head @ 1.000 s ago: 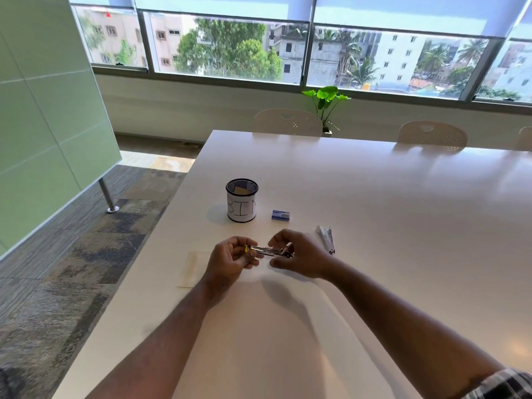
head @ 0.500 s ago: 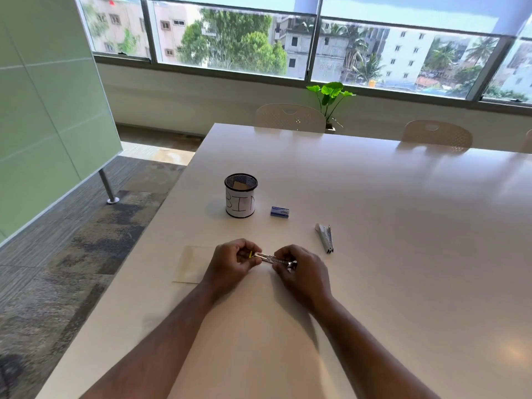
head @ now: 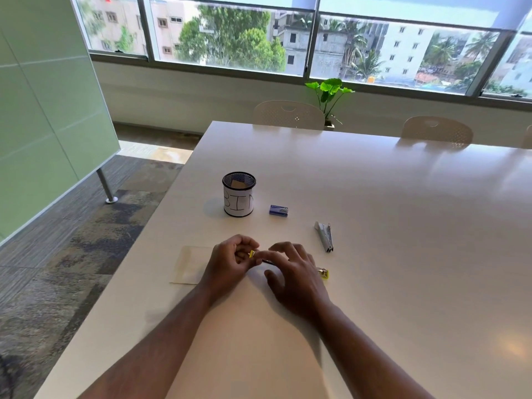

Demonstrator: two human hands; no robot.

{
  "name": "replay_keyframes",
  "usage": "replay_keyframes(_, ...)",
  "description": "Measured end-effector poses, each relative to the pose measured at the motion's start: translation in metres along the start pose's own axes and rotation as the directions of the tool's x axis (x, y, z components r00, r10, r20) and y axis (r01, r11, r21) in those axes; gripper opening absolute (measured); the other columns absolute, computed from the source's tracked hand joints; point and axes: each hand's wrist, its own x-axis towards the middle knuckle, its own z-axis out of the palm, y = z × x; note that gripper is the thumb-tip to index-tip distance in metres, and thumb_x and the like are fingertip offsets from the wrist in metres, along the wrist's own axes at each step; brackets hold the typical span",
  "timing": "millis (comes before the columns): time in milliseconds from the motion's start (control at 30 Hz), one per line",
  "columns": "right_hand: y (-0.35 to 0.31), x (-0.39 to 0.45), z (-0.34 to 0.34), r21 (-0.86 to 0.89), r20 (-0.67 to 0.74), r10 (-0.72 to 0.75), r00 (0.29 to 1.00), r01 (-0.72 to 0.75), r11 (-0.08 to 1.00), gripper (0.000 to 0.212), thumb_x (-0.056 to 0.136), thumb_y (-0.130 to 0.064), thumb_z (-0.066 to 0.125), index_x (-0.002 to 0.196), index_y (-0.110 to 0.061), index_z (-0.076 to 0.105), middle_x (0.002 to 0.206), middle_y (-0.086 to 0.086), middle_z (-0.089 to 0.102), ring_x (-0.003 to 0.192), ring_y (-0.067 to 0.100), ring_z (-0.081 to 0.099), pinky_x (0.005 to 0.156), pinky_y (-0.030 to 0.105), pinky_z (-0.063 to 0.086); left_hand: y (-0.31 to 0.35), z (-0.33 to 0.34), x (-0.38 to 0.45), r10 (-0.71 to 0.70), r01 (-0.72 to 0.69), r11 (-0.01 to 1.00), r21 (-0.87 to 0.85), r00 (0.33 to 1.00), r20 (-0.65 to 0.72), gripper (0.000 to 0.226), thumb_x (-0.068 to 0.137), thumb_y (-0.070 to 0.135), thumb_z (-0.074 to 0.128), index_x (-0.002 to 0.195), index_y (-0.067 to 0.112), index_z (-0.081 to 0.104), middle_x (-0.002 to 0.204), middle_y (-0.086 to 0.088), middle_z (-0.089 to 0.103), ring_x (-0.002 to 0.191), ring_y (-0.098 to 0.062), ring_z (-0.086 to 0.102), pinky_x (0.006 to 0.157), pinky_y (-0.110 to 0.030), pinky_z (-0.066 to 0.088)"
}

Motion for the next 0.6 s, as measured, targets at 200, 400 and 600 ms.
replay_keyframes(200, -0.0011, -0.0001, -0.0042, 0.048, 0.007, 0.007, 1.0, -0.007, 0.999, 0.047, 0.092, -0.046, 0.052, 0.138, -0.051, 0.05, 0.135, -0.015, 0.051, 0.131, 0.017, 0.042, 0.101, 0.039, 0.045, -0.0003, 0.0009, -0.0003, -0.019, 0.019, 1.0, 0.009, 0.999, -0.03, 0.028, 0.078, 0.012, 0.09, 0.097, 0.023, 0.073, 0.085, 0.001, 0.079, 0.077, -0.016, 0.077, 0.076, -0.028, 0.063)
replay_keyframes(400, -0.0004, -0.0012, -0.0052, 0.044, -0.012, 0.04, 0.999, -0.04, 0.998, 0.04, 0.09, -0.05, 0.05, 0.13, -0.049, 0.057, 0.134, -0.016, 0.053, 0.131, 0.018, 0.042, 0.1, 0.041, 0.045, 0.0019, -0.0005, -0.0003, -0.032, 0.033, 0.999, 0.03, 0.999, -0.02, 0.03, 0.076, 0.008, 0.09, 0.099, 0.019, 0.073, 0.085, 0.004, 0.08, 0.079, -0.014, 0.077, 0.075, -0.022, 0.061)
replay_keyframes(600, 0.0032, -0.0023, -0.0034, 0.073, -0.097, 0.112, 0.989, -0.105, 0.992, 0.032, 0.086, -0.049, 0.055, 0.116, -0.042, 0.065, 0.126, -0.01, 0.058, 0.123, 0.02, 0.048, 0.092, 0.039, 0.049, 0.0007, -0.0043, -0.0012, -0.056, 0.057, 0.998, 0.027, 0.998, -0.03, 0.033, 0.078, 0.009, 0.089, 0.102, 0.023, 0.073, 0.09, 0.006, 0.08, 0.084, -0.012, 0.077, 0.075, -0.02, 0.06)
